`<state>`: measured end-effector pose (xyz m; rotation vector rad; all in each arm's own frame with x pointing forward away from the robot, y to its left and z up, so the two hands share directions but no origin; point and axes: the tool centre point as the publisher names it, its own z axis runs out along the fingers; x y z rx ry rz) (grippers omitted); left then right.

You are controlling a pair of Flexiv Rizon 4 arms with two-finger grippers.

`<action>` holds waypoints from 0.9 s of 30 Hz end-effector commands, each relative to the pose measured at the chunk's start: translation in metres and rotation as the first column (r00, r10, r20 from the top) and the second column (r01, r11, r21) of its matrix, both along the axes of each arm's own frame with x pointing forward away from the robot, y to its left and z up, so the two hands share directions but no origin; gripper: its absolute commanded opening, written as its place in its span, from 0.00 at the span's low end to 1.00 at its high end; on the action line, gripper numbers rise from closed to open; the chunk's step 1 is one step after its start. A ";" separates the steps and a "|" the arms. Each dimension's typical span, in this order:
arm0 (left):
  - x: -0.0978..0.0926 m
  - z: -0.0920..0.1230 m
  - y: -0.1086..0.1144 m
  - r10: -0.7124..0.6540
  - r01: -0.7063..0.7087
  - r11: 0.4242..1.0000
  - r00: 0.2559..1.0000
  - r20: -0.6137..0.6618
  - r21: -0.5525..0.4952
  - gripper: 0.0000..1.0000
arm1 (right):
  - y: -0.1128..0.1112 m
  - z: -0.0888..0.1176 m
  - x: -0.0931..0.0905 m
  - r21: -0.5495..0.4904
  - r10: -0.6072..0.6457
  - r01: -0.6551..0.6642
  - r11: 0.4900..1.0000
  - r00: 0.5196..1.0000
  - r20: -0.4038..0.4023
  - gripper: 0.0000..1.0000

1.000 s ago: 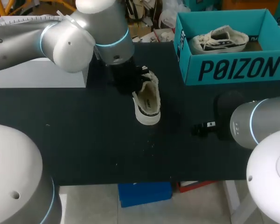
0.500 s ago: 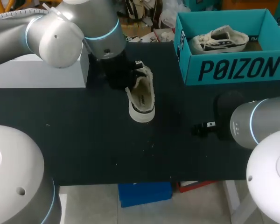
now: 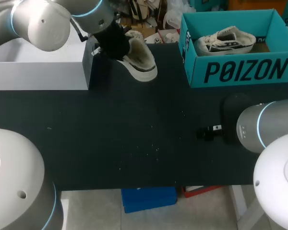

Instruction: Take the shoe out of the shoebox, open the shoe tongue, remove and reinsert the insole, then place the shoe into the shoebox

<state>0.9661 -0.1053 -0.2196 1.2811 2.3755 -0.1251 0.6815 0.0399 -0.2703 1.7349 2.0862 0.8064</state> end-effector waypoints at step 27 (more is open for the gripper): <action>0.081 -0.002 0.270 0.881 -0.874 0.473 0.473 0.033 -0.111 0.00 | 0.002 -0.002 0.000 0.000 -0.003 0.003 1.000 1.000 0.004 1.00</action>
